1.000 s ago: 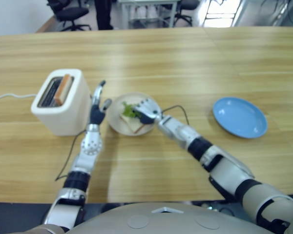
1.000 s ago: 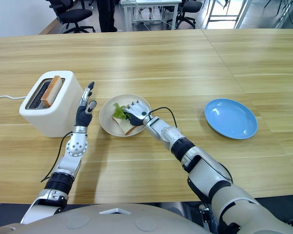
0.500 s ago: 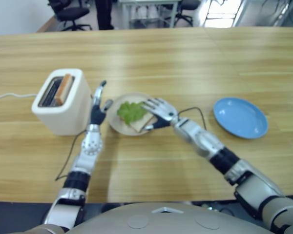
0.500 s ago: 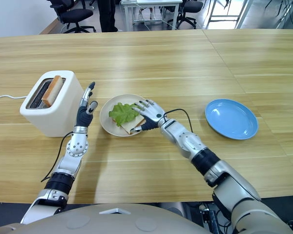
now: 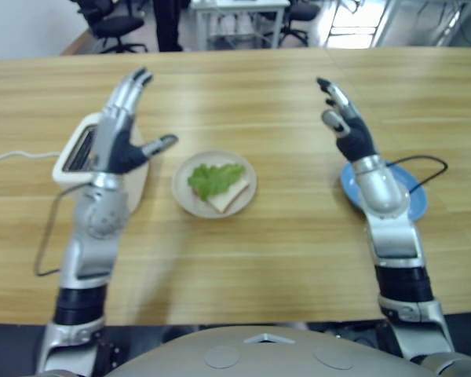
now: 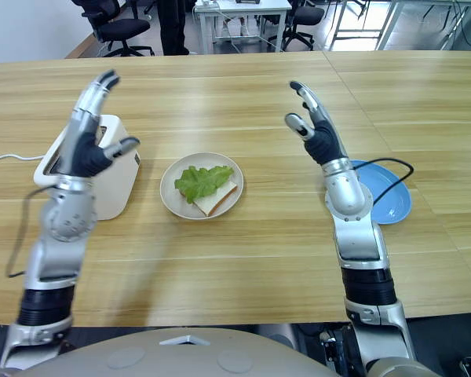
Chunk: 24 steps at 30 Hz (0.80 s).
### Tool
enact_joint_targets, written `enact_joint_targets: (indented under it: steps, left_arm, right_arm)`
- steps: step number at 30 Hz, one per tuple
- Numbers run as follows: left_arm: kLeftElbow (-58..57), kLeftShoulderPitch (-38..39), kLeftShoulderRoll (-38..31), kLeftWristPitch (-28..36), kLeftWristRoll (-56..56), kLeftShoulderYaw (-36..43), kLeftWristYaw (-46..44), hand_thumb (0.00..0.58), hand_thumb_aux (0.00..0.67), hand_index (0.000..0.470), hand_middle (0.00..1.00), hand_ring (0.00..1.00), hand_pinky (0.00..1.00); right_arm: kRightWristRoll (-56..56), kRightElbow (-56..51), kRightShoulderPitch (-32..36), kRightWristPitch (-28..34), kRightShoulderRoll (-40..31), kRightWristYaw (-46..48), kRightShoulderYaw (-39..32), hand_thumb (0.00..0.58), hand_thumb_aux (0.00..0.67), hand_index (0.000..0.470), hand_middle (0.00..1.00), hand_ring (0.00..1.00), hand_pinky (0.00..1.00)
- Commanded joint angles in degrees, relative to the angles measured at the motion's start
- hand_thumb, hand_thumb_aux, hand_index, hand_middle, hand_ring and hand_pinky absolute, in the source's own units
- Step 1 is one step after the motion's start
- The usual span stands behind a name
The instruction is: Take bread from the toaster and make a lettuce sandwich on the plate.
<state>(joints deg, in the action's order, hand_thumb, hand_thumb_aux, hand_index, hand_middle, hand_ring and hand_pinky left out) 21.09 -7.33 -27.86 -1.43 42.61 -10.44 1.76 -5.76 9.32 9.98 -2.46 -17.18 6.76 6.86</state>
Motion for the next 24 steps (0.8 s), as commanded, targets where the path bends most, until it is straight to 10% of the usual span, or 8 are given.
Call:
enact_joint_targets:
  steps: [1,24]
  left_arm:
    - [-6.69,0.30,-5.54,9.35,6.69,-3.17,-3.72,0.000,0.000,0.000,0.00,0.00,0.00]
    - [-24.34,-0.73,-8.33,18.05,3.72,5.24,-4.59,0.000,0.000,0.000,0.00,0.00,0.00]
  right_arm:
    - [2.63,-2.76,-1.60,-1.50,1.05,0.36,0.76,0.000,0.000,0.000,0.00,0.00,0.00]
    - [5.54,-5.03,-3.82,-3.55,0.98,0.42,2.70,0.000,0.000,0.000,0.00,0.00,0.00]
